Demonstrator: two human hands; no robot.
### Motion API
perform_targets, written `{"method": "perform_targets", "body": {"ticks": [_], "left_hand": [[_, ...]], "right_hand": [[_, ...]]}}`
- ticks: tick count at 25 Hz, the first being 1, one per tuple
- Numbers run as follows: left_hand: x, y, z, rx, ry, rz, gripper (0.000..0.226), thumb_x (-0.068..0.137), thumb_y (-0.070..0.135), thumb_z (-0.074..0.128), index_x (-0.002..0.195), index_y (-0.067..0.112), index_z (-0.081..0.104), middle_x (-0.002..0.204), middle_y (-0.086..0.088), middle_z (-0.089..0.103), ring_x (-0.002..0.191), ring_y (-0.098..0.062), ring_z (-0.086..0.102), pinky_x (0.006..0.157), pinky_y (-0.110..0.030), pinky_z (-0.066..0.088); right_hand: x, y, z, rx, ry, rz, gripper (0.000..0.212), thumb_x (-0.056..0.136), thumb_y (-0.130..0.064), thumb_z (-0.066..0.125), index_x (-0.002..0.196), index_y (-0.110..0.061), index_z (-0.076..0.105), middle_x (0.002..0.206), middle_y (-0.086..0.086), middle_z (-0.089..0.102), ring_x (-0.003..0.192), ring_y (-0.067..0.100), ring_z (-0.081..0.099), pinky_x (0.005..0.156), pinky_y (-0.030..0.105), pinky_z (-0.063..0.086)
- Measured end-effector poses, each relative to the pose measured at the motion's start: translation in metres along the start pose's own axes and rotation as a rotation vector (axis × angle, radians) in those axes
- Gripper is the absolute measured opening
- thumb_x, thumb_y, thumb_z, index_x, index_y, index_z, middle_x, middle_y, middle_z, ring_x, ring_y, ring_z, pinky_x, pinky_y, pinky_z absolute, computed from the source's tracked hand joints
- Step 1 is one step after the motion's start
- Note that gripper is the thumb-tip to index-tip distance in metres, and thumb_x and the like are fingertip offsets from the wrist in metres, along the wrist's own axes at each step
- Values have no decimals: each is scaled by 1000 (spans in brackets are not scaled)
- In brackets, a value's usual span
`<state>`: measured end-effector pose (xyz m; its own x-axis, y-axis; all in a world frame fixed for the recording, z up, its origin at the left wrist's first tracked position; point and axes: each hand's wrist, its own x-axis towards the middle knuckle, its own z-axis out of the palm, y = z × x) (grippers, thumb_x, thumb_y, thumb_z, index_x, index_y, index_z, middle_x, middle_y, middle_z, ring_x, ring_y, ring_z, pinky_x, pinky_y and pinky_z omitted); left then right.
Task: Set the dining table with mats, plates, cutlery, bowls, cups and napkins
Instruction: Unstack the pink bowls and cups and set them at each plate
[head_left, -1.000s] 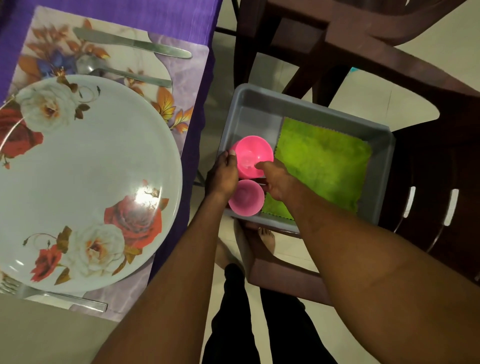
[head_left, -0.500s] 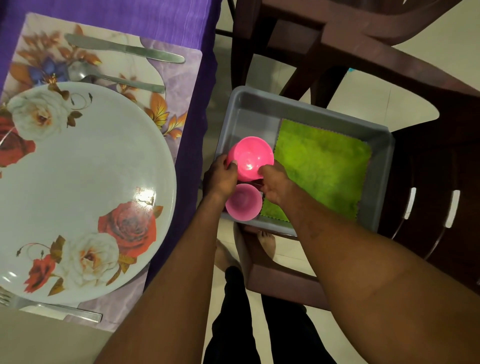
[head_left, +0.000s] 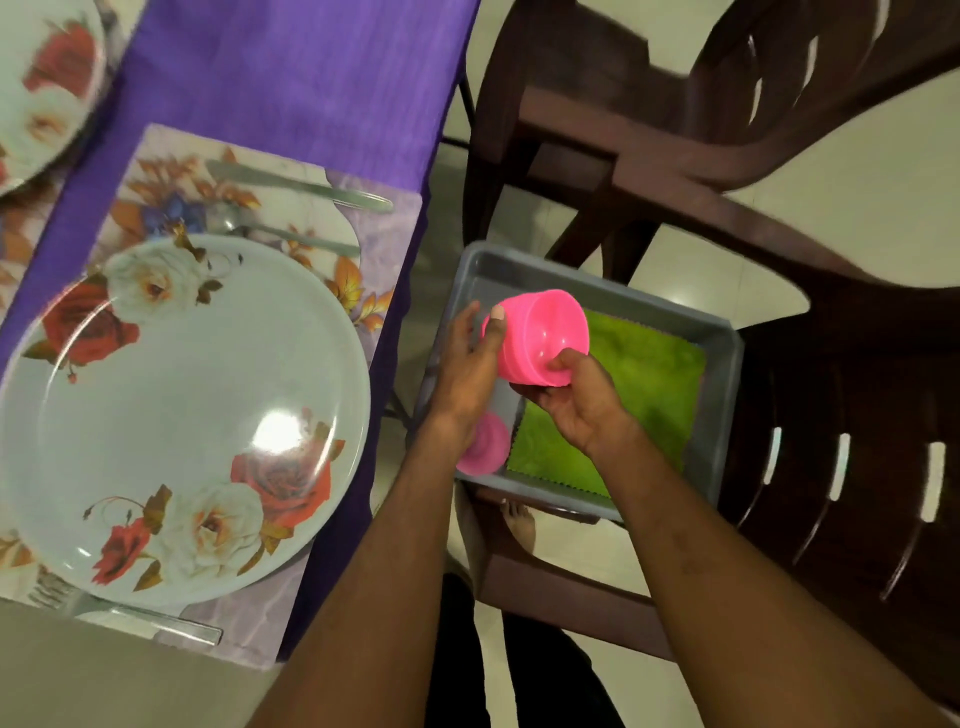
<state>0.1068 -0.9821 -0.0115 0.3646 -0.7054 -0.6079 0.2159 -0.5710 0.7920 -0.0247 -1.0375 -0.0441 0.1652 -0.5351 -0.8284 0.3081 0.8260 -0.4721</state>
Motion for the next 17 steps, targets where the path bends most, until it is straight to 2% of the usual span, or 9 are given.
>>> {"method": "perform_targets", "body": {"ticks": [2, 3, 6, 8, 10, 12, 14, 17], "left_hand": [[-18, 28, 3, -96, -82, 11, 67, 91, 67, 57, 150, 43, 38, 150, 10, 47, 131, -14, 51, 105, -44, 49], [-30, 44, 4, -164, -104, 17, 64, 92, 62, 60, 150, 43, 39, 147, 8, 50, 128, -15, 54, 102, -48, 53], [-74, 83, 3, -349, -90, 54, 53, 93, 46, 66, 143, 36, 49, 137, 2, 58, 120, -19, 61, 88, -46, 61], [-98, 88, -1, -435, -79, 69, 59, 85, 55, 73, 137, 36, 54, 137, -3, 60, 124, -28, 60, 87, -52, 61], [-123, 92, -12, -516, -47, 78, 70, 75, 66, 77, 136, 39, 56, 139, -6, 58, 125, -33, 59, 90, -57, 59], [-145, 92, -24, -620, 18, 70, 71, 73, 68, 77, 135, 40, 57, 137, -9, 60, 124, -35, 62, 90, -56, 58], [-160, 89, -39, -690, 67, 69, 71, 75, 68, 76, 137, 39, 57, 136, -11, 61, 121, -36, 64, 89, -55, 58], [-177, 89, -68, -748, 70, 67, 67, 83, 69, 68, 139, 35, 56, 135, -13, 63, 119, -35, 66, 93, -55, 57]], "right_hand": [[-30, -23, 6, -8, -35, -58, 38, 87, 4, 47, 124, -4, 54, 127, 25, 59, 115, 44, 62, 85, 52, 60], [-47, -34, 10, -58, -59, -101, 37, 87, 3, 48, 123, -5, 56, 127, 24, 61, 113, 42, 63, 82, 49, 61], [-101, -55, 24, -320, -52, -329, 44, 88, 0, 54, 130, -13, 56, 123, 14, 66, 107, 33, 68, 68, 39, 61], [-129, -58, 31, -479, -28, -482, 39, 90, -2, 57, 122, -23, 58, 116, 6, 66, 99, 24, 69, 63, 33, 60], [-153, -59, 43, -596, -11, -599, 28, 92, -6, 58, 112, -25, 63, 109, 7, 68, 91, 21, 69, 59, 31, 59], [-173, -57, 59, -758, 52, -720, 16, 93, -12, 56, 103, -19, 67, 99, 9, 68, 79, 19, 68, 55, 34, 59], [-189, -52, 79, -892, 79, -848, 13, 93, -16, 55, 92, -17, 67, 87, 7, 68, 73, 24, 66, 62, 46, 57], [-213, -41, 107, -994, 44, -923, 12, 94, -12, 56, 87, -14, 66, 81, 5, 67, 76, 28, 63, 68, 44, 52]]}}
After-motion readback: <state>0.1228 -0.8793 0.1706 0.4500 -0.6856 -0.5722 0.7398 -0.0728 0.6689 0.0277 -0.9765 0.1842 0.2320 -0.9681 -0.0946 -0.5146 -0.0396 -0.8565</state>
